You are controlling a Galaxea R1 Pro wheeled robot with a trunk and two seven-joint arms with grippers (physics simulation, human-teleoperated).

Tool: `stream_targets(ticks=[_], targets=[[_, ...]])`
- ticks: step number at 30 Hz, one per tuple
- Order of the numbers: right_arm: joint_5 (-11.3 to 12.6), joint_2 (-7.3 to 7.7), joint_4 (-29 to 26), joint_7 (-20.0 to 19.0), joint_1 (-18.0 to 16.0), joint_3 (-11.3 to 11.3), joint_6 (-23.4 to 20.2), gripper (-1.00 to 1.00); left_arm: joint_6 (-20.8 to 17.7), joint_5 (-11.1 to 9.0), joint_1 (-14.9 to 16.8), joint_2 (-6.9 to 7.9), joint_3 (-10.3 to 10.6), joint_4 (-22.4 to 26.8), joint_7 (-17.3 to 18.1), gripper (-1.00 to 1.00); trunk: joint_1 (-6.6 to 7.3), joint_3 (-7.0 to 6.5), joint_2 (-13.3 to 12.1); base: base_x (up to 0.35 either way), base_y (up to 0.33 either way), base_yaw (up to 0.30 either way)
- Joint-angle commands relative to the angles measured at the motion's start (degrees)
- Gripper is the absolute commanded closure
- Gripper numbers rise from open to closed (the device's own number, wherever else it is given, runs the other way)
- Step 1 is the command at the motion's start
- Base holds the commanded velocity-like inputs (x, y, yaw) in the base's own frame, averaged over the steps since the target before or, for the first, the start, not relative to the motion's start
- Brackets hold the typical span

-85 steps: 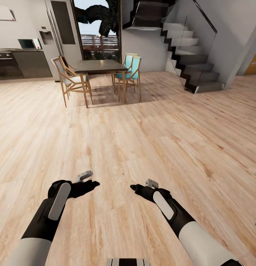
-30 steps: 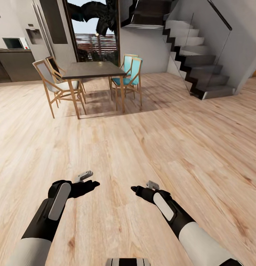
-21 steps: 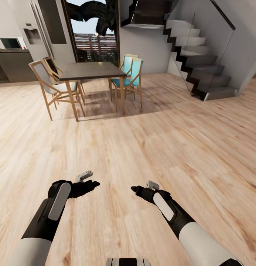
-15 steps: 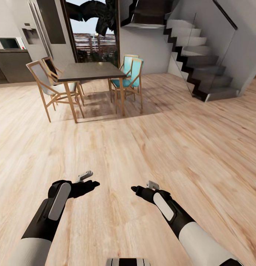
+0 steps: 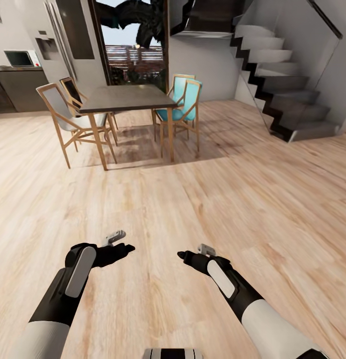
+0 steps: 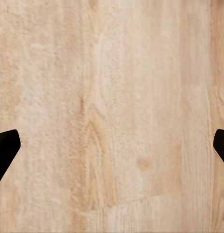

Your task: Place each of the two pumpkins and all three candles from the living room inside a cabinet in the living room (use any cabinet), then make sure every cabinet is closed, and position the cauldron so it is next to a table in the living room.

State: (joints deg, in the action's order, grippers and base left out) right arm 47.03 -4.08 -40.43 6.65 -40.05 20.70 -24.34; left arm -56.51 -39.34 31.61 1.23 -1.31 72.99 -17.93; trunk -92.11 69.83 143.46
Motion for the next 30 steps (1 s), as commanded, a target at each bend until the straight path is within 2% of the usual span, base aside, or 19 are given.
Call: stream_targets(ticks=[1,30], targets=[[0.6,0.03,-0.1,0.5,0.0,0.2,-0.1,-1.00,-0.2,-0.6,0.0,0.00,0.0,0.1,-0.5,-1.00,-0.02,0.05,0.0,0.331,0.000,0.270],[0.6,0.03,-0.1,0.6,0.0,0.2,-0.1,-1.00,-0.2,-0.6,0.0,0.00,0.1,-0.3,-0.5,-1.00,-0.02,0.05,0.0,0.302,0.000,0.290]])
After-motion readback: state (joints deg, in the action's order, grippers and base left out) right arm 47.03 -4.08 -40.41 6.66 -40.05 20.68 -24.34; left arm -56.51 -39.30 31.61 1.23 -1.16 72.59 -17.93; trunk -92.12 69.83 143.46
